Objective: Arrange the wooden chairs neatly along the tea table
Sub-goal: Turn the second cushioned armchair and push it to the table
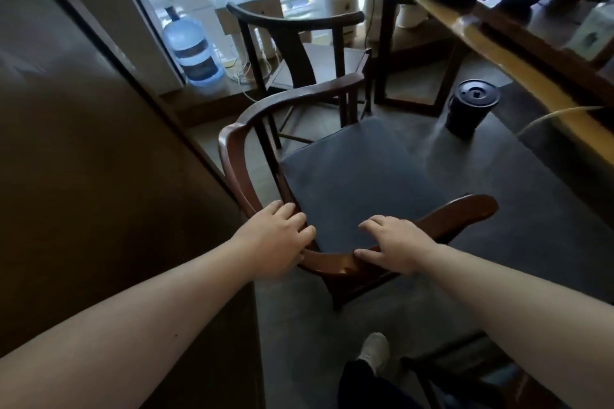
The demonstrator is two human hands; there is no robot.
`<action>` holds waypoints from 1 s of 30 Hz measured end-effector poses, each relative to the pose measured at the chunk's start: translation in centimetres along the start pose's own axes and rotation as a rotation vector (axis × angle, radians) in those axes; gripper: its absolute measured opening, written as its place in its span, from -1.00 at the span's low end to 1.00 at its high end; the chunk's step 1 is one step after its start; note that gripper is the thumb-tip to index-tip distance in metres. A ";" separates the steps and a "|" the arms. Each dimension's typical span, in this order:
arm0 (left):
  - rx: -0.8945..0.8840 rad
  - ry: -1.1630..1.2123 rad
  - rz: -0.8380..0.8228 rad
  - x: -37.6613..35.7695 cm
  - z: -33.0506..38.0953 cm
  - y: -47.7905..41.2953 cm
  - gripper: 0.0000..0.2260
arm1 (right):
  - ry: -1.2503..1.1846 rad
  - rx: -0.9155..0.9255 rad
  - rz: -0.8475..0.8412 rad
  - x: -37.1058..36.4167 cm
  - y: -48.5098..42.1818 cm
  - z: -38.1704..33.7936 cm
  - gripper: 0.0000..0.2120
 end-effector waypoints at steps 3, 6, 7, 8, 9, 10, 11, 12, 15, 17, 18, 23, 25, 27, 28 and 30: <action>0.014 0.035 -0.081 -2.3 -2.4 -1.2 -0.56 | 0.052 0.002 -0.113 -0.8 -2.6 0.7 -0.31; 0.032 0.107 -0.138 -4.6 -4.4 -1.9 -0.52 | 0.080 -0.003 -0.200 -1.6 -4.6 0.7 -0.33; 0.023 0.112 -0.139 -5.1 -4.6 -2.1 -0.51 | 0.073 -0.007 -0.211 -1.8 -4.9 0.7 -0.34; 0.009 0.104 -0.140 -5.6 -4.9 -2.5 -0.49 | 0.068 -0.014 -0.229 -2.1 -5.3 0.7 -0.34; -0.006 0.106 -0.147 -6.1 -5.2 -2.9 -0.47 | 0.068 -0.024 -0.252 -2.4 -5.7 0.8 -0.34; -0.017 0.107 -0.155 -6.5 -5.4 -3.2 -0.45 | 0.072 -0.034 -0.268 -2.7 -6.0 0.8 -0.33; -0.030 0.107 -0.170 -7.0 -5.7 -3.4 -0.44 | 0.074 -0.044 -0.280 -3.0 -6.2 0.8 -0.34; -0.047 0.108 -0.184 -7.6 -6.0 -3.6 -0.43 | 0.067 -0.064 -0.291 -3.3 -6.5 0.9 -0.35; -0.097 0.135 -0.207 -9.2 -7.1 -4.4 -0.34 | 0.024 -0.134 -0.320 -4.0 -6.7 1.8 -0.45; -0.135 0.166 -0.218 -9.7 -7.8 -5.1 -0.26 | 0.004 -0.196 -0.349 -4.5 -6.3 3.0 -0.53; -0.165 0.172 -0.230 -9.9 -8.0 -5.4 -0.24 | 0.004 -0.223 -0.361 -4.7 -6.0 3.5 -0.55; -0.369 0.135 -0.201 -10.1 -7.2 -5.3 -0.53 | 0.199 -0.202 -0.370 -5.0 -5.8 4.4 -0.44; -0.391 0.134 -0.187 -9.8 -7.2 -5.2 -0.69 | 0.243 -0.176 -0.386 -4.9 -6.2 4.6 -0.44; -0.390 0.125 -0.196 -9.5 -7.3 -5.2 -0.76 | 0.231 -0.156 -0.398 -5.0 -6.5 5.2 -0.43; -0.381 0.115 -0.209 -9.5 -7.3 -5.2 -0.78 | 0.222 -0.141 -0.398 -5.2 -6.6 5.4 -0.42; -0.349 0.076 -0.239 -9.9 -7.2 -5.4 -0.80 | 0.214 -0.121 -0.379 -5.4 -6.7 5.8 -0.38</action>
Point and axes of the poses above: each hand's wrist, its own y-axis away from the middle knuckle, its own x-axis out of the back of the hand, z = x × y, the point moved 8 cm from there along -y, towards the middle knuckle, and after that the axes turned 1 degree about -x, right-handed, at the moved point
